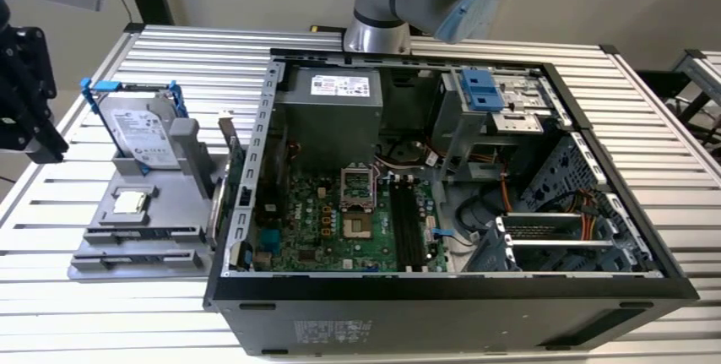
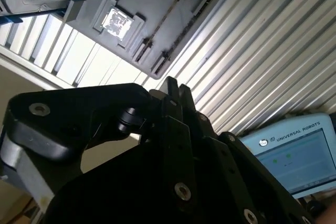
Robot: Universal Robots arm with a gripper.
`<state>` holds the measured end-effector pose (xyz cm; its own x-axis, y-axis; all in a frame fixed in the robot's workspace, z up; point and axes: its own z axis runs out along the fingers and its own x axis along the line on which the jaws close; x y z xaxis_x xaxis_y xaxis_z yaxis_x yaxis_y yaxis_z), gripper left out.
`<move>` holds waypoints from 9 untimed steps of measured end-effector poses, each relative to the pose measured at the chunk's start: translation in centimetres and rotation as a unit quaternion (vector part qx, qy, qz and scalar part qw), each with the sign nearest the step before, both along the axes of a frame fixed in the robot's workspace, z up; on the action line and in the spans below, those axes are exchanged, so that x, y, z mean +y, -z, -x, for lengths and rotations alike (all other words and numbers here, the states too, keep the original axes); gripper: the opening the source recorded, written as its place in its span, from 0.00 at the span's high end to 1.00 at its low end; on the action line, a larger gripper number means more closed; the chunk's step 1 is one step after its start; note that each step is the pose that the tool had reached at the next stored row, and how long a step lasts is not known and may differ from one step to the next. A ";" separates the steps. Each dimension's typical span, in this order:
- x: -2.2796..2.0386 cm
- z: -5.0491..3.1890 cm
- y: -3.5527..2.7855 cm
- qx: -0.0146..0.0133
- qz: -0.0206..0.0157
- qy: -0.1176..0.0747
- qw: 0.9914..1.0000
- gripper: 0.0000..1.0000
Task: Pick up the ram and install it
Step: 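Pick up the ram and move it above insertion slot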
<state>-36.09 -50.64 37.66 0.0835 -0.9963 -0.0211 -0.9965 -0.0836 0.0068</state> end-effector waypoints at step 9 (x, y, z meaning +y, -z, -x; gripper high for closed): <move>0.00 0.00 0.00 0.000 0.000 0.000 1.000 0.00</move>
